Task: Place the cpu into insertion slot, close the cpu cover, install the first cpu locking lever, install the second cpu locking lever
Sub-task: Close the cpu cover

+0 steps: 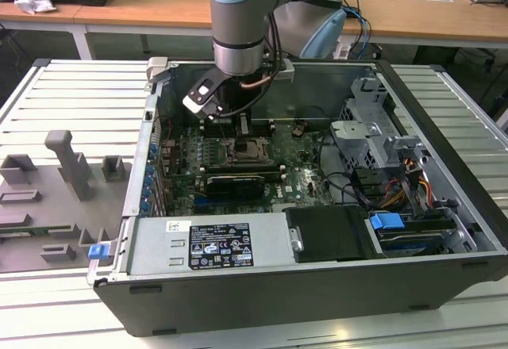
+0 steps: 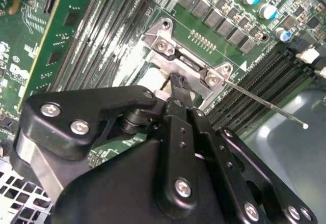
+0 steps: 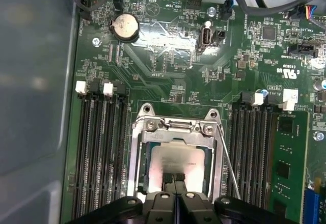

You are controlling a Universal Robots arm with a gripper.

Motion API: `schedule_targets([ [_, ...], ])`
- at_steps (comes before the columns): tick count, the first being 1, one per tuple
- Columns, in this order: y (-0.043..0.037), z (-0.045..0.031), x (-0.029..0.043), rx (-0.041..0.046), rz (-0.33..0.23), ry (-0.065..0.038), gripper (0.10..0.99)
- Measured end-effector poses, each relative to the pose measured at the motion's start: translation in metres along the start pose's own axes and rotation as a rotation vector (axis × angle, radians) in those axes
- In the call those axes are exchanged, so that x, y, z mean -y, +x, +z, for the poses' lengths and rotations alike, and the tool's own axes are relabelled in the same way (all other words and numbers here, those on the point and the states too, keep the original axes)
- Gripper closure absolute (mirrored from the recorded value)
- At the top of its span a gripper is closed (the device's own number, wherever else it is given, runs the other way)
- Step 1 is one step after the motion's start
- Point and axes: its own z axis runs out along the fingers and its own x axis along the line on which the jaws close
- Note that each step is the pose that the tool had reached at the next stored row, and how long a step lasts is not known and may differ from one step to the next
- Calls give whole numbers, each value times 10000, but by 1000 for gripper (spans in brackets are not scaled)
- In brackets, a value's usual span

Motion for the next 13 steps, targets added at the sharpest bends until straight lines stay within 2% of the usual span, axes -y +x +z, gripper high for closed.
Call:
schedule_targets([
  [3,1,-90,-6,6,-2,3,980],
  [5,1,-94,-11,5,-1,7,980],
  [9,-7,-89,-112,2,-3,63,980],
  [13,-10,-87,-149,0,-3,79,980],
])
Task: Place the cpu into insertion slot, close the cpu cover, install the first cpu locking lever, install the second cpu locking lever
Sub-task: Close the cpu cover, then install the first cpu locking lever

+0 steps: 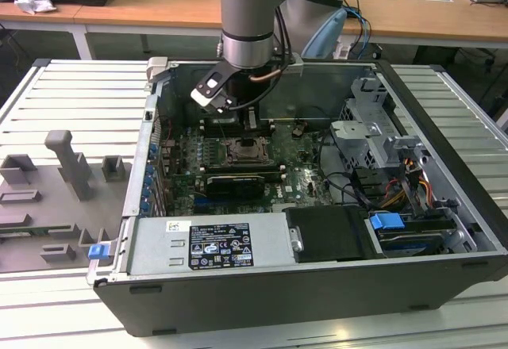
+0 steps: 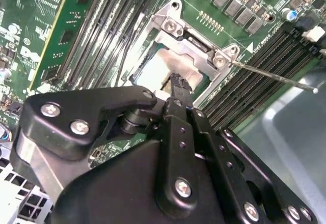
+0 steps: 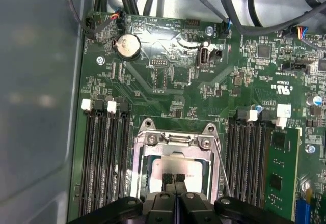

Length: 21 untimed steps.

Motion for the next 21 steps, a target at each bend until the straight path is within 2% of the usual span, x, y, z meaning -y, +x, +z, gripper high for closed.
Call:
schedule_targets([
  [8,-1,-2,-14,0,0,4,980],
  [13,-3,-56,-16,-1,1,3,980],
  [21,-4,-100,-19,-3,2,1,980],
])
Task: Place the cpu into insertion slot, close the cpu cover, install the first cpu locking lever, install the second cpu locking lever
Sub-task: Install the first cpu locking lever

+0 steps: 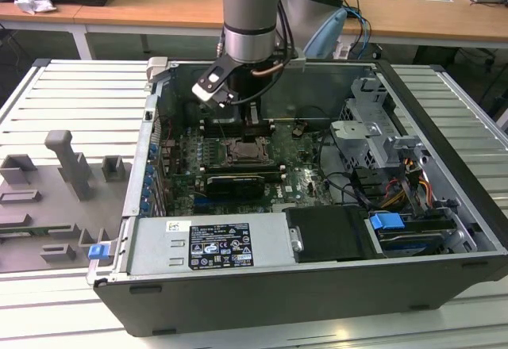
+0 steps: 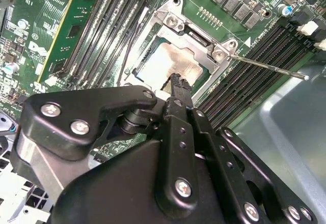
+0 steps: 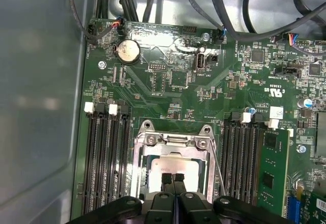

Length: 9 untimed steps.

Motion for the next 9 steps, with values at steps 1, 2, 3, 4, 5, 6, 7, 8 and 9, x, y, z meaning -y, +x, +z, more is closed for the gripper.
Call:
schedule_targets([
  [1,0,-2,0,1,-1,0,980],
  [2,0,-3,0,1,0,1,980],
  [3,-1,-5,0,2,-1,2,980],
  [4,-1,-5,0,2,-1,1,980],
  [5,-1,-6,0,2,-1,2,980],
  [6,-1,-7,0,2,-1,1,980],
  [7,-1,-8,0,2,0,2,980],
  [8,-1,-9,0,2,-1,1,980],
  [9,-1,-9,0,2,0,1,980],
])
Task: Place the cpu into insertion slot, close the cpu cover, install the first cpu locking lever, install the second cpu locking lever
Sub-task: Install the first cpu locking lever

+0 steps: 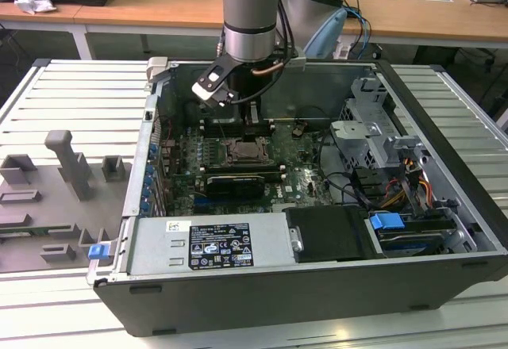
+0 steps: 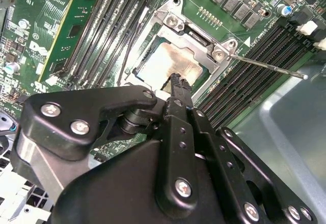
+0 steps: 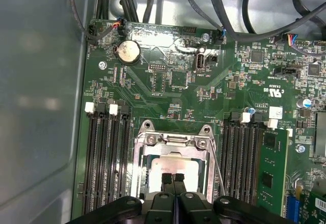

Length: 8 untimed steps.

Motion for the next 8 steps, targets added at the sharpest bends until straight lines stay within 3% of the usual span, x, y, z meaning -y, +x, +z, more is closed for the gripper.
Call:
schedule_targets([
  [5,0,-4,0,3,-1,-1,980],
  [8,-2,-61,-3,2,-1,-3,980],
])
